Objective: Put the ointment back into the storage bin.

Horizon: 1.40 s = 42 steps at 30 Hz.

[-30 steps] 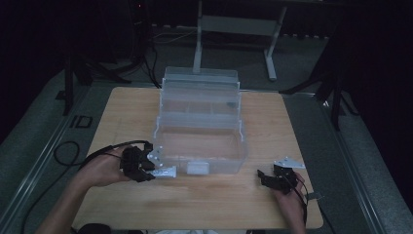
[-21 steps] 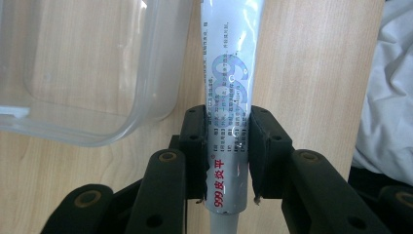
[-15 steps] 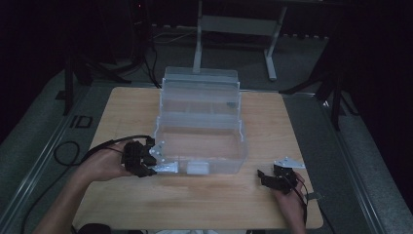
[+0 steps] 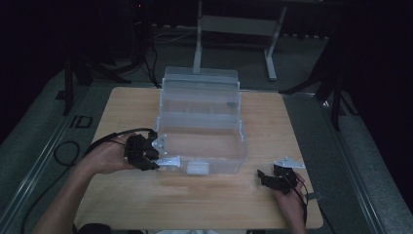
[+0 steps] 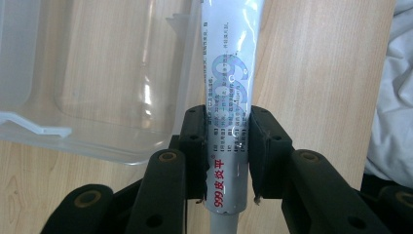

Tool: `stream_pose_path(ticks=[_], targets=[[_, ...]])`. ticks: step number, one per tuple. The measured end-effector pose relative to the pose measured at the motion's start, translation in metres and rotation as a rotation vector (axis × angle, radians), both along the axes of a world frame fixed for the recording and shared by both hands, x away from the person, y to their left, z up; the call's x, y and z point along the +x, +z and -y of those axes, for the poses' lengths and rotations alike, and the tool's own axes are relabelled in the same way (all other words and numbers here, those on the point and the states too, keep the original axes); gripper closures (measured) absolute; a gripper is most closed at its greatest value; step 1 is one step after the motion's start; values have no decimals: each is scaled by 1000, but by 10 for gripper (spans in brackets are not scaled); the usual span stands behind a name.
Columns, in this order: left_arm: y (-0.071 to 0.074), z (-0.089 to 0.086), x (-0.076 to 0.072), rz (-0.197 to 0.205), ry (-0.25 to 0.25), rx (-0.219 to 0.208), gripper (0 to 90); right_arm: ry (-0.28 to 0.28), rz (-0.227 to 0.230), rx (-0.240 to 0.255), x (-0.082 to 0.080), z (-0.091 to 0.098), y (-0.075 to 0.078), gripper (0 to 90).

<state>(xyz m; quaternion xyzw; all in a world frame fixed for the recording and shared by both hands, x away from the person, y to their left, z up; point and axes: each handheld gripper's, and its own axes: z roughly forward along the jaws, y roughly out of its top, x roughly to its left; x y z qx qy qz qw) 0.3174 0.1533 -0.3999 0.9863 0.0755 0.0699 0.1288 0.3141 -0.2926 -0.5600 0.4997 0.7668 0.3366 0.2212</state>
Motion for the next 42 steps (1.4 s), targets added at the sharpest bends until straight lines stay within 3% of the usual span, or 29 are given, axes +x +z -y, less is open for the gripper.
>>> stream_pose_path(ticks=[11,14,21,27,42], targets=[[9,5,7,20,-10,3,711,1,0,0,0,0,0,251],[11,6,11,26,-11,20,710,3,1,-2,0,0,0,250],[18,8,19,35,-16,9,711,4,0,-2,0,0,0,249],[19,13,24,56,-19,24,711,4,0,-2,0,0,0,248],[14,19,37,44,-27,4,710,5,1,-2,0,0,0,248]])
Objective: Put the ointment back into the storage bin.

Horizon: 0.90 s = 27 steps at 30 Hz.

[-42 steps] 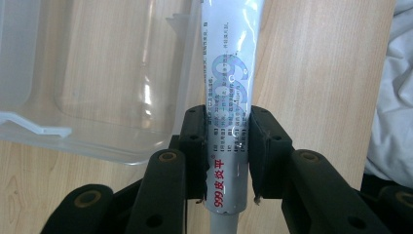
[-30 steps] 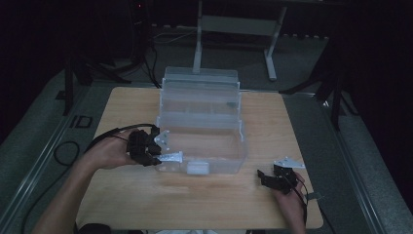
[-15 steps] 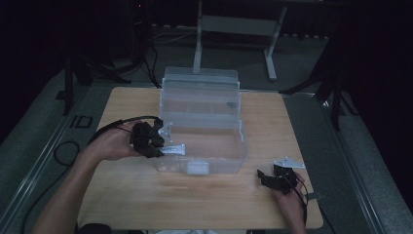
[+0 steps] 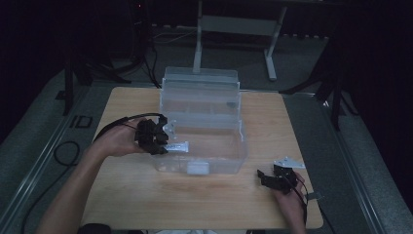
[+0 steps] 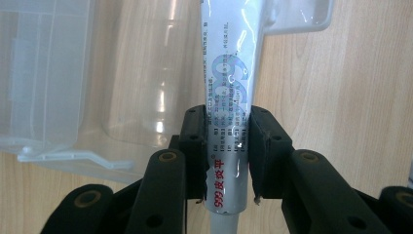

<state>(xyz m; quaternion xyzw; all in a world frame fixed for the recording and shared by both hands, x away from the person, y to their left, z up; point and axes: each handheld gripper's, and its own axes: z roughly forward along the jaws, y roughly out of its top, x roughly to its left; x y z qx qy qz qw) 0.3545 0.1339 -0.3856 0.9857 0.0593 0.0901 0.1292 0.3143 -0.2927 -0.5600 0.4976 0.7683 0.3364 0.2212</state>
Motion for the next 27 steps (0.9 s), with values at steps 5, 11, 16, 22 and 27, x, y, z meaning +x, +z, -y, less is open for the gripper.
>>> stream_pose_path(ticks=[5,11,16,22,27], targets=[[-3,2,4,-4,1,8,710,0,0,-1,0,0,0,248],[-5,4,7,-3,6,0,710,-1,1,1,0,0,0,249],[-6,7,9,-1,0,1,710,0,1,1,0,0,0,249],[-9,11,11,-6,-8,9,710,0,2,0,0,0,0,248],[-13,14,13,-10,-12,17,710,1,2,0,0,0,0,248]])
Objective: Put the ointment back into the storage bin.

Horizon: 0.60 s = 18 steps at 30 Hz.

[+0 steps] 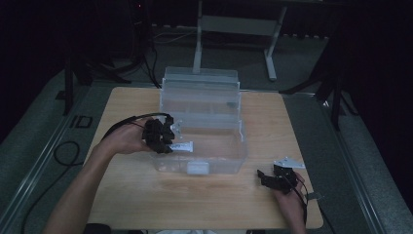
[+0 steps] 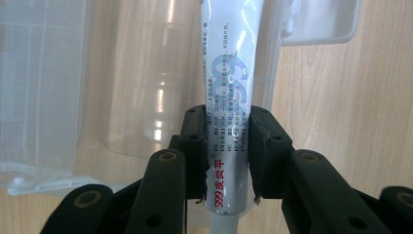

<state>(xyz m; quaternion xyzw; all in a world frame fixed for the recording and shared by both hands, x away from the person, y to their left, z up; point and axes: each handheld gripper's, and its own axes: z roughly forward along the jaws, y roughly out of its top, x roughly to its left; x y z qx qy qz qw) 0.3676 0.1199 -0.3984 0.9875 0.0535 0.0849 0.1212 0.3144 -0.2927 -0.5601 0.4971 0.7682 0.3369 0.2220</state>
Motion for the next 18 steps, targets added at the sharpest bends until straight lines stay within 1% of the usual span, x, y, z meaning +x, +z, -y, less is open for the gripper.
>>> stream_pose_path(ticks=[8,12,18], targets=[[-5,3,5,1,-7,12,710,0,0,0,0,0,0,248],[-7,3,7,-4,-3,9,710,-1,0,0,0,0,0,248],[-11,5,9,-8,-15,28,709,-1,-1,0,0,0,0,248]])
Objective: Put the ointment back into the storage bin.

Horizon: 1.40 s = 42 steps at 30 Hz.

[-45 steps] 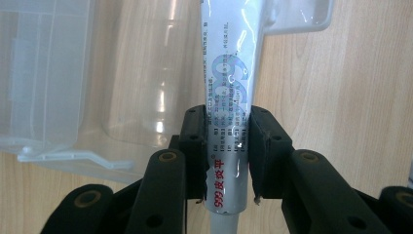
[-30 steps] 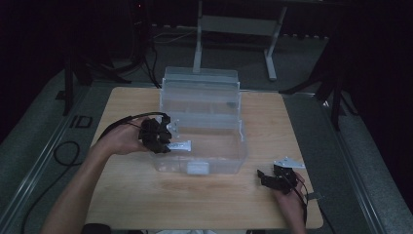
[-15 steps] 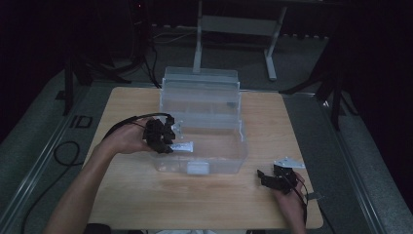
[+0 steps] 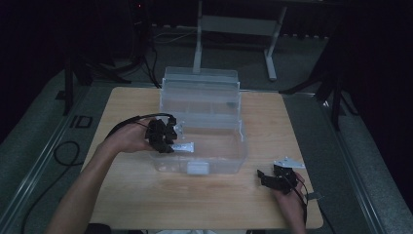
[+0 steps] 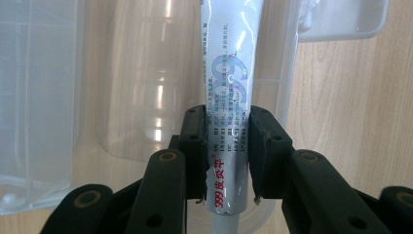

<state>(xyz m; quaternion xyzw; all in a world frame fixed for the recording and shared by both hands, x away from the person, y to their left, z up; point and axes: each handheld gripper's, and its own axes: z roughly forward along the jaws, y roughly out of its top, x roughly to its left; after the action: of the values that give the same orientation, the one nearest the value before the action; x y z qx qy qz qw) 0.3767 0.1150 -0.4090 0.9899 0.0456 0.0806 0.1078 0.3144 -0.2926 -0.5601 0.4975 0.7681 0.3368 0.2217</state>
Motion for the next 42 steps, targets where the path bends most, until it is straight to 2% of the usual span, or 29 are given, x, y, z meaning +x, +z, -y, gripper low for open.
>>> stream_pose_path(ticks=[15,19,23,24,26,27,34,38,42], targets=[[-6,-1,8,-7,6,0,708,1,0,-1,0,0,0,248],[-7,-1,9,-10,6,12,709,1,0,-1,0,0,0,248],[-10,-2,10,-33,10,23,704,1,0,-1,0,0,0,248],[-12,-2,10,-42,15,23,689,1,0,-1,0,0,0,248],[-13,-3,11,-41,41,17,559,1,0,-1,0,0,0,248],[-11,-4,12,-39,47,16,534,1,0,-1,0,0,0,249],[2,-21,10,-4,90,-27,525,2,-2,0,0,0,0,245],[8,-34,6,2,128,-65,516,3,-1,-1,0,0,0,245],[11,-46,5,8,156,-68,513,2,-2,0,0,0,0,245]])
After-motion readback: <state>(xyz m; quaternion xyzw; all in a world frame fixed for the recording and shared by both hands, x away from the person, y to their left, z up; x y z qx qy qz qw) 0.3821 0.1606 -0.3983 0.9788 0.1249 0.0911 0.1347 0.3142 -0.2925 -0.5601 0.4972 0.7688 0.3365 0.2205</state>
